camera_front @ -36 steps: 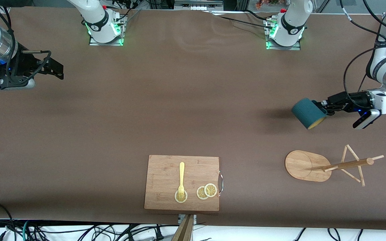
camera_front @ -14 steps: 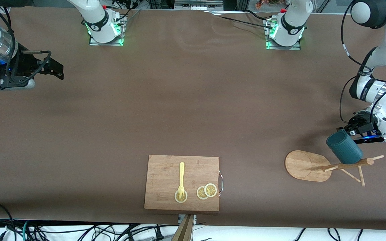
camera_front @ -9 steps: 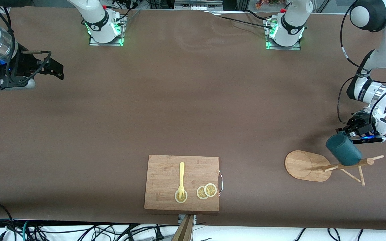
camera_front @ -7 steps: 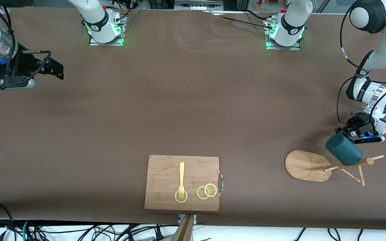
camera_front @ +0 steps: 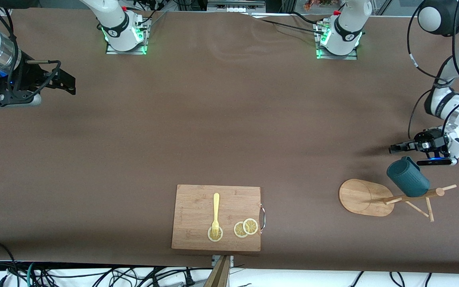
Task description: Pass cup and hang on rack
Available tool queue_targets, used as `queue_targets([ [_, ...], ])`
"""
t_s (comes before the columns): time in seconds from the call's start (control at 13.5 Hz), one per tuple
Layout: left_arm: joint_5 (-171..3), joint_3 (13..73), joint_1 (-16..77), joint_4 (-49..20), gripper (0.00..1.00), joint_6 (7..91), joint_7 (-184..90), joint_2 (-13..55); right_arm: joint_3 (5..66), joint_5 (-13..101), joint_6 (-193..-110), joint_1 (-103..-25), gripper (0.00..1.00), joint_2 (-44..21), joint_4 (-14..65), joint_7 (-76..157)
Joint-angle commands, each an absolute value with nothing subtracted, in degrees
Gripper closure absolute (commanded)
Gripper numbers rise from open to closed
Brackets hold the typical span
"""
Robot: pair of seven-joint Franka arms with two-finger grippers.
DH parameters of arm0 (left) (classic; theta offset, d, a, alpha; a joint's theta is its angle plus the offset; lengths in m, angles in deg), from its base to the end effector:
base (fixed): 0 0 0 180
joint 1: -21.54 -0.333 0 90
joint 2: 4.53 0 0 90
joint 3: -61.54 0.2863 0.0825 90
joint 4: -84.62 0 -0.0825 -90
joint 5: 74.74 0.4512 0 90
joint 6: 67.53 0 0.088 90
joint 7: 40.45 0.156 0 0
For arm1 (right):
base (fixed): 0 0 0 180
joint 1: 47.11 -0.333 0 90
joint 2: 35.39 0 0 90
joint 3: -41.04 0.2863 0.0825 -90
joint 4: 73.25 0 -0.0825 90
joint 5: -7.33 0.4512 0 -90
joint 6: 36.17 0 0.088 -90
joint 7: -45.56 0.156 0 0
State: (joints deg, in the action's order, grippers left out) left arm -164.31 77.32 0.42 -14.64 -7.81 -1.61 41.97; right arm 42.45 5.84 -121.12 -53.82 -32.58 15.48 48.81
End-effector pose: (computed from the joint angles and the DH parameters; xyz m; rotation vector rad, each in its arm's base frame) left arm 0.5723 0.1932 0.1245 1.2939 0.3467 -0.0188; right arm 0.6136 0.0830 0.5202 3.0979 0.1306 -0.1738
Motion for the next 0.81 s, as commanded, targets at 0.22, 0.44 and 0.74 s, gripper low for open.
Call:
queue_targets([
  [0.22, -131.5, 77.7, 3.0, -9.1, 0.00, -7.2, -1.8, 30.8, 42.9, 5.4, -120.4, -53.2, 0.00, -32.0, 14.2, 48.4],
  [0.44, -116.4, 77.7, 6.9, -2.1, 0.00, -6.4, -2.5, 27.7, 42.9, 5.4, -120.4, -53.2, 0.00, -32.0, 14.2, 48.4],
  [0.74, -100.9, 77.3, 14.9, 5.6, 0.00, -1.6, -9.6, 24.2, 42.9, 5.3, -120.6, -53.2, 0.00, -32.0, 14.2, 47.9],
])
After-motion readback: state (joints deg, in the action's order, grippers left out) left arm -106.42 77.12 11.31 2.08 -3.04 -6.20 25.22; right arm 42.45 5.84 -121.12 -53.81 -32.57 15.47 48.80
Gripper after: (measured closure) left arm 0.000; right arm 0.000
